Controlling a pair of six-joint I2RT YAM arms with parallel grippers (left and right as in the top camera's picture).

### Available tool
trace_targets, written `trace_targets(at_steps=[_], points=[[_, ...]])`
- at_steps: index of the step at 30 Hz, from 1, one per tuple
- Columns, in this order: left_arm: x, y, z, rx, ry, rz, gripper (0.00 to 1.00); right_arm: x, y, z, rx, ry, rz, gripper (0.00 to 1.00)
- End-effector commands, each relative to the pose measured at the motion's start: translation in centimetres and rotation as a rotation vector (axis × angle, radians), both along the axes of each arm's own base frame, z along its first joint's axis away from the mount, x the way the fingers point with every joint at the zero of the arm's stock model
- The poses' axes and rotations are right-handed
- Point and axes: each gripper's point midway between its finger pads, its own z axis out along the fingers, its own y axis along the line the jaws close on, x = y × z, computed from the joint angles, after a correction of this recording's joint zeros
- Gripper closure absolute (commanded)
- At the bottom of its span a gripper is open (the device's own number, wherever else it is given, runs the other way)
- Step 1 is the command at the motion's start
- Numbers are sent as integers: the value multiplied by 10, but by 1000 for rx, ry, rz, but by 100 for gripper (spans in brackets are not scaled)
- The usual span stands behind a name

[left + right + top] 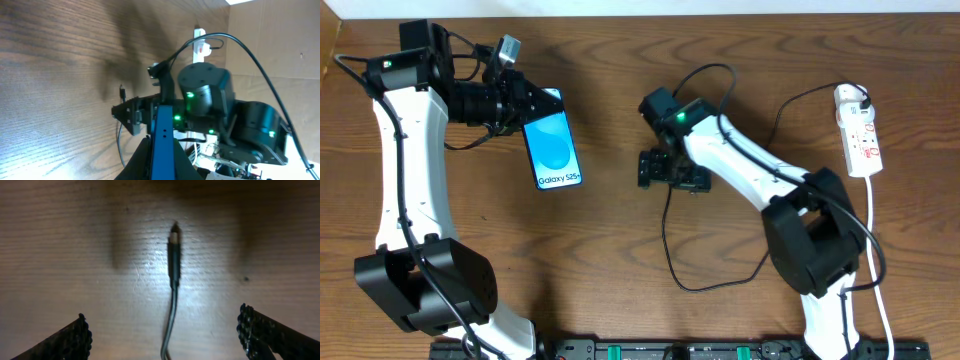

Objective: Plug charger to phone and switch on socket
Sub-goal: 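Close the right gripper on the cable connector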

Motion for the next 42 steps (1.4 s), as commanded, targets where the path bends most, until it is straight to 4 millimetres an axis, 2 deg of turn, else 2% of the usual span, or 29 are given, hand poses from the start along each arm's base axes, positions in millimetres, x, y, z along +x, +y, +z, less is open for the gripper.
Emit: trace_targets(at_steps=[1,4,5,7,9,14,26,36,41,42], points=[[0,0,3,-17,-9,-1,93,8,-2,-6,-63,-44,-32,11],[0,0,3,-17,-9,-1,93,11,-6,-8,-91,-62,-48,12],[0,0,3,-17,-8,-1,93,11,-6,-8,-91,-62,-48,16],[0,0,3,-17,-9,-1,92,12,-6,-8,-90,-66,-49,33],[0,0,3,-17,-9,-2,93,15,-8,-8,-101,-82,-51,37],[0,0,3,-15,-8,-1,92,15,-6,-14,-106,-97,-46,37],[0,4,-2,18,3,5,92,13,-6,-22,-102,-101,-51,31],[0,4,-2,17,3,5,93,7,-9,-35,-108,-92,-48,39],[-1,4,-2,17,3,5,92,7,-9,-35,-108,-93,-49,57],[0,4,-2,17,3,5,93,7,-9,-35,-108,-93,-49,68]])
